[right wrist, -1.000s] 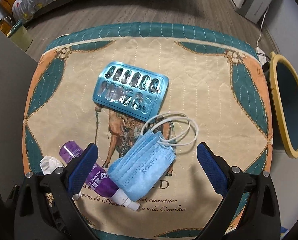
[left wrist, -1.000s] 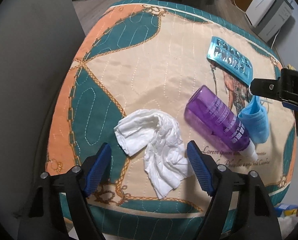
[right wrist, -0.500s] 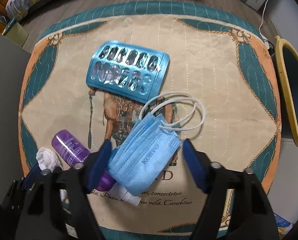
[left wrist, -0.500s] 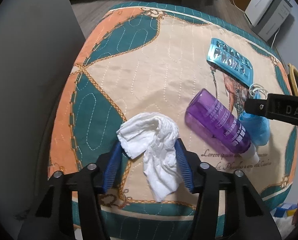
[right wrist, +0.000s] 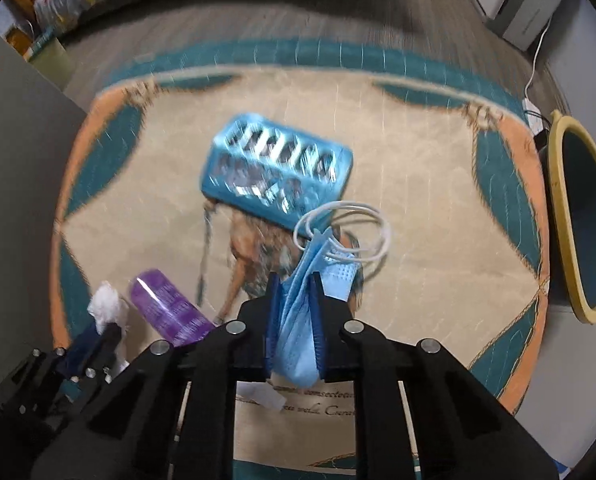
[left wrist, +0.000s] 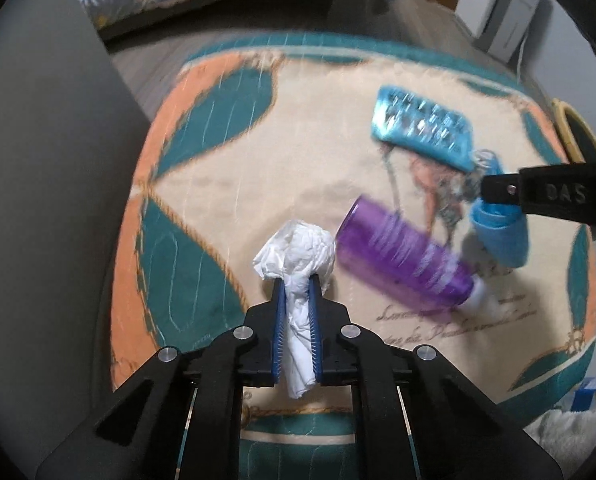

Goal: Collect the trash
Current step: 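Carry the white tissue and blue mask over the bin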

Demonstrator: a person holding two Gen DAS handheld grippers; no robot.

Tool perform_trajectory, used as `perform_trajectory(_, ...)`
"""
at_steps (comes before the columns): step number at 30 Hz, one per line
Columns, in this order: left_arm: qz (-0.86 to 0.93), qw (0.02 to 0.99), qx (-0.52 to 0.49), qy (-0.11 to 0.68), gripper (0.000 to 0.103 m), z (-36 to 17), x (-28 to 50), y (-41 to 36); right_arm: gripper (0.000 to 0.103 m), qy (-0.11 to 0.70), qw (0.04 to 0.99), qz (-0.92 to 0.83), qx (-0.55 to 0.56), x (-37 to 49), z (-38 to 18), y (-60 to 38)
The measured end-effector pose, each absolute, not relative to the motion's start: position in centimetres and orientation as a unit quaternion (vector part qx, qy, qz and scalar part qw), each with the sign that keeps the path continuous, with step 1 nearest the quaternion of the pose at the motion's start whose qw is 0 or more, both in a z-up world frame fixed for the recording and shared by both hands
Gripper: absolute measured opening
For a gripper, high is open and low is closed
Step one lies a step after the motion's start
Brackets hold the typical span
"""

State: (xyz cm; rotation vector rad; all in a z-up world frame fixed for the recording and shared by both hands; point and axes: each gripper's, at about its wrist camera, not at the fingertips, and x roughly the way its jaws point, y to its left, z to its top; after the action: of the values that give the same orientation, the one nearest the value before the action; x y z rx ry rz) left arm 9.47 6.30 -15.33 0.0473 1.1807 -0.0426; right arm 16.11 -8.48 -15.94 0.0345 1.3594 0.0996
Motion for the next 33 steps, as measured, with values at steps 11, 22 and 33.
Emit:
perform_trajectory(11,-0.070,0.894,0.024,0.442,0.012,-8.0,8.8,4.3,0.014,0.515,0.855,0.056,0.025,16.0,-6.5,-12.0)
perform_trajectory(22,-0.093,0.900,0.034,0.425,0.012,-7.4,8.5,1.6,0.014,0.464,0.886,0.018,0.009,14.8,-4.6,-17.2)
perform_trajectory(33,-0.137,0.892,0.061,0.427,0.012,-8.1,8.8,-4.0,0.014,0.441,0.898,-0.005,-0.003,14.7,-3.9,-22.7)
